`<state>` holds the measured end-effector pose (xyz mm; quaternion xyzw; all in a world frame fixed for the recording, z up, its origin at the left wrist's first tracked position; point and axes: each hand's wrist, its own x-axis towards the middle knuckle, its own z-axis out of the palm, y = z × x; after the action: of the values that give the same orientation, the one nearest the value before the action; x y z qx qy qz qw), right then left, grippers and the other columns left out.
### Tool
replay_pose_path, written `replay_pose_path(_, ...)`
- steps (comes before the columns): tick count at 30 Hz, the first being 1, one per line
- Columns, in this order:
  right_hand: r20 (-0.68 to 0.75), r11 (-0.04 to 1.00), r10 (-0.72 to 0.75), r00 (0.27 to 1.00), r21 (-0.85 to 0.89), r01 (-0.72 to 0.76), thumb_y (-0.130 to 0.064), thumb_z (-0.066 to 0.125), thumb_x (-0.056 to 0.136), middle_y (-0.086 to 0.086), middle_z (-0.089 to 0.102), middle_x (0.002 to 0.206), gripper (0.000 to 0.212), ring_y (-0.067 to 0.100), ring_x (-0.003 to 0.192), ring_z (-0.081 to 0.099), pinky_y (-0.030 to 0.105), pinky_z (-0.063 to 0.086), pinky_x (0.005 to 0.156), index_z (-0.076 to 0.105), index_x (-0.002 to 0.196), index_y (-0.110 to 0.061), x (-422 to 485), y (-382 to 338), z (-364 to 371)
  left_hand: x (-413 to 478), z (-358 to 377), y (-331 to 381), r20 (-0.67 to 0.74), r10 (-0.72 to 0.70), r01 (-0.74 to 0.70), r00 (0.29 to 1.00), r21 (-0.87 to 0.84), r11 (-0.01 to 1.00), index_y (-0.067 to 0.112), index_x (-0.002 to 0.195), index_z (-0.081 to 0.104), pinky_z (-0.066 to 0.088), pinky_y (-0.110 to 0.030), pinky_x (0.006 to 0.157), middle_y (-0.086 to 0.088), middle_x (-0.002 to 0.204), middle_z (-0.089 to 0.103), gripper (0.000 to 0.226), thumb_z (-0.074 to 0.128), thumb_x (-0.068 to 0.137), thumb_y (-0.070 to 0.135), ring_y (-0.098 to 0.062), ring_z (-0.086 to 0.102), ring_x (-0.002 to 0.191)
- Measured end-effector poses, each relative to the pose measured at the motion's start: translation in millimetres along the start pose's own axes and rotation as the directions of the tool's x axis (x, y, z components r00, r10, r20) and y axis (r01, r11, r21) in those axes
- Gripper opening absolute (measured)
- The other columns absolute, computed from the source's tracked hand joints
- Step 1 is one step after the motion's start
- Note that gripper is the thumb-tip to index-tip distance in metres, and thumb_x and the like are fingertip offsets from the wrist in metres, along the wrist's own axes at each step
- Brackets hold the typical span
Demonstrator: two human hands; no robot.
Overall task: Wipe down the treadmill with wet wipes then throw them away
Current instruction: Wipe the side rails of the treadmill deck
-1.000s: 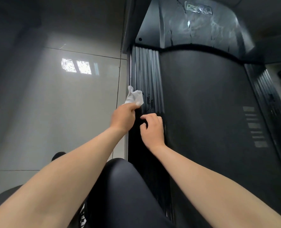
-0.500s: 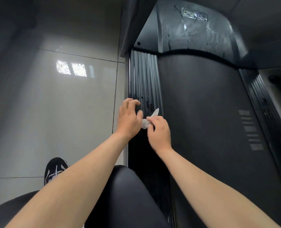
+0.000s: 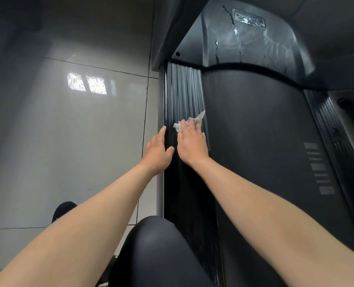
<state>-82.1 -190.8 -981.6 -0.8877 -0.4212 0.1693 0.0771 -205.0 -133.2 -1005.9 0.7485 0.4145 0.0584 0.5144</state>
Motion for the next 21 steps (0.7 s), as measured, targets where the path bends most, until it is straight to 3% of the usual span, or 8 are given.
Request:
replay_pose_path(4,0.085,0.998,0.055,0.995,0.029,-0.058,-0.028,0.025,0.108,0.003,-0.003,0.169,0.057,0.027,0.155,-0.007,0.051,0.002,0.125,0.008,0.162,-0.02,18,-24,-9,-3,1,2,0.02,-0.014,0.014,1.0,-0.011,1.0,0.025,0.162,0.01,0.018,-0.042,0.122,-0.002,0.166,0.023,0.073,0.051,0.102,0.027,-0.027,0.019,0.152)
replay_pose_path(8,0.133,0.99,-0.118,0.984,-0.055,0.127,-0.029,0.025,0.108,-0.003,-0.003,0.17,0.056,0.022,0.156,-0.006,0.051,0.0,0.123,0.008,0.162,-0.023,-9,-18,-5,-5,1,1,0.003,0.004,-0.004,1.0,-0.067,0.998,0.038,0.158,0.021,0.031,-0.049,0.119,0.004,0.158,0.04,0.071,0.049,0.093,0.038,-0.025,0.037,0.144)
replay_pose_path(10,0.134,0.987,-0.138,0.981,-0.059,0.147,-0.032,0.023,0.109,-0.006,-0.002,0.17,0.055,0.019,0.156,-0.006,0.051,-0.001,0.123,0.009,0.162,-0.026,-23,0,-3,-9,2,4,-0.012,0.011,-0.011,1.0,-0.027,1.0,0.029,0.16,0.019,0.028,-0.045,0.121,0.001,0.162,0.035,0.069,0.05,0.098,0.031,-0.028,0.033,0.146)
replay_pose_path(12,0.085,0.997,-0.07,0.994,-0.029,0.073,-0.035,0.025,0.109,-0.005,-0.001,0.17,0.056,0.018,0.156,-0.006,0.051,0.001,0.124,0.01,0.162,-0.026,-33,22,-4,-15,4,7,-0.032,0.005,-0.003,0.999,0.032,0.999,0.022,0.162,0.013,0.026,-0.043,0.119,0.0,0.165,0.028,0.068,0.047,0.103,0.023,-0.031,0.028,0.147)
replay_pose_path(16,0.034,0.994,0.101,0.994,0.027,-0.102,-0.038,0.023,0.109,0.0,-0.006,0.169,0.059,0.015,0.155,-0.009,0.048,0.004,0.126,0.005,0.162,-0.019,-65,50,3,-21,9,11,-0.054,-0.006,0.01,0.999,0.063,0.998,0.025,0.162,0.008,0.032,-0.047,0.111,0.003,0.164,0.03,0.064,0.04,0.107,0.022,-0.031,0.026,0.144)
replay_pose_path(21,-0.029,0.988,0.152,0.988,0.037,-0.151,-0.033,0.02,0.109,0.004,-0.006,0.169,0.058,0.017,0.155,-0.007,0.043,0.004,0.127,0.004,0.162,-0.014,-93,41,20,-21,8,13,-0.064,-0.006,0.011,0.998,0.076,0.997,0.024,0.162,0.009,0.033,-0.046,0.109,0.002,0.162,0.033,0.063,0.04,0.107,0.022,-0.031,0.027,0.142)
